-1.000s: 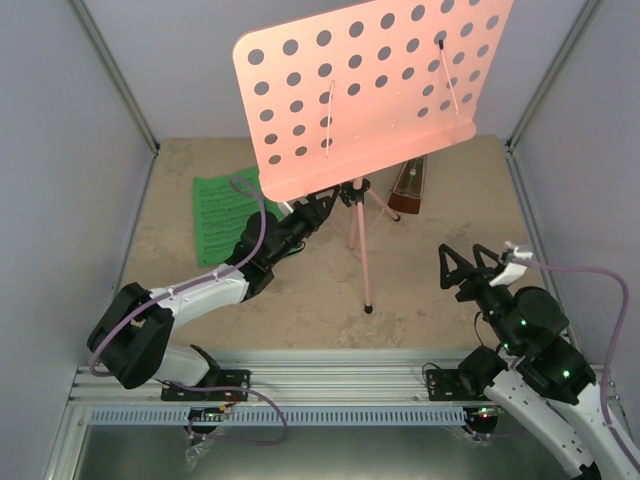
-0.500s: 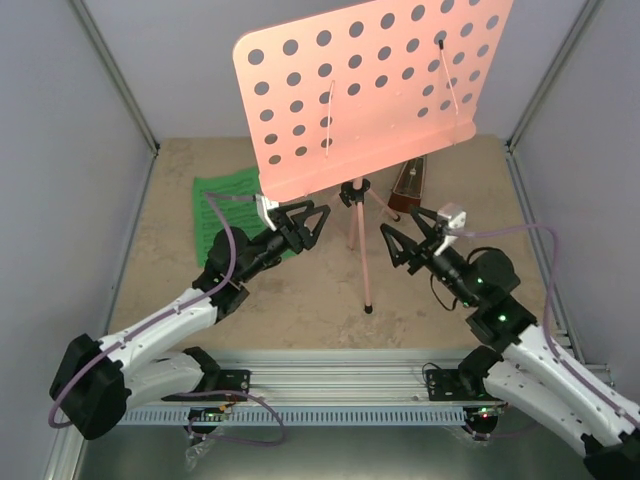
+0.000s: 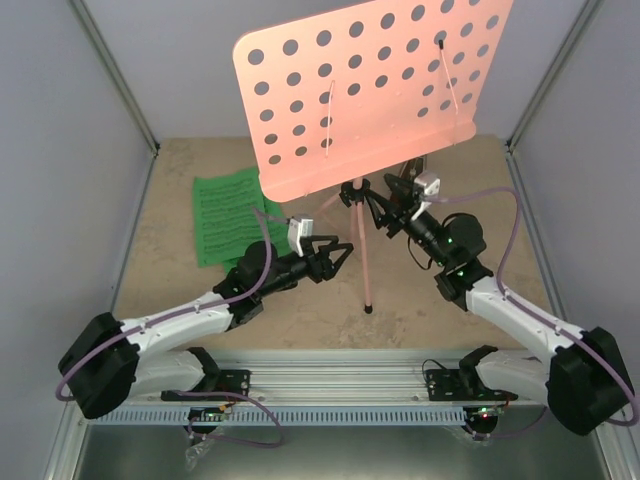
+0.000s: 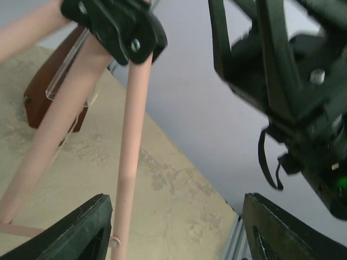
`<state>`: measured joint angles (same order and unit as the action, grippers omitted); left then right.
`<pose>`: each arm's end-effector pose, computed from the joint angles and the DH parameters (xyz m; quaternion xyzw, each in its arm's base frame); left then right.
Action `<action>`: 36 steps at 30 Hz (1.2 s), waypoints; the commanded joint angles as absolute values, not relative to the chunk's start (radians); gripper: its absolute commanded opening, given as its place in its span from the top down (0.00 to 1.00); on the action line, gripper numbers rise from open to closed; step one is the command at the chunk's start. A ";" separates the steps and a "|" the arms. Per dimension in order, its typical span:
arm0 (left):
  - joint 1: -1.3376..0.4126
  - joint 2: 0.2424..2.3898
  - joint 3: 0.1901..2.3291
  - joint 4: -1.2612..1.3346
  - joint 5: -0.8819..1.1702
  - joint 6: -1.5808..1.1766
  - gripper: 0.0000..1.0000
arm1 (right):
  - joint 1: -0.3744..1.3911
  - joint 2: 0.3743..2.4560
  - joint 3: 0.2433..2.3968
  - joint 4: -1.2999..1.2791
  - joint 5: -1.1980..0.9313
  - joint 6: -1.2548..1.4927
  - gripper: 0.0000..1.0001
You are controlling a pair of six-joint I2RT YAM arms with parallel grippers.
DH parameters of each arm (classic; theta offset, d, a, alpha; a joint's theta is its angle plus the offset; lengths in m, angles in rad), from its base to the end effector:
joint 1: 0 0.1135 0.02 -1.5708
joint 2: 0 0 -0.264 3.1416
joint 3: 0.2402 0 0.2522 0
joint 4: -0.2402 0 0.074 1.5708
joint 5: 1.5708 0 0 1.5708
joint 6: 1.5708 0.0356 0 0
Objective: Pack up the instrument practice props
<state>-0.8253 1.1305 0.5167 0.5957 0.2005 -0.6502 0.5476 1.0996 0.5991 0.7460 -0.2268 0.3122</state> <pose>0.1652 -0.1893 0.2583 0.1319 0.7010 -0.5218 0.4679 0.2087 0.1366 0.3102 -0.1604 0.5966 0.3897 0.6830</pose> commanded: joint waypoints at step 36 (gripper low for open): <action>-0.860 1.499 0.742 0.520 0.071 -0.583 0.81 | 0.493 1.382 0.837 0.947 -0.470 0.246 0.95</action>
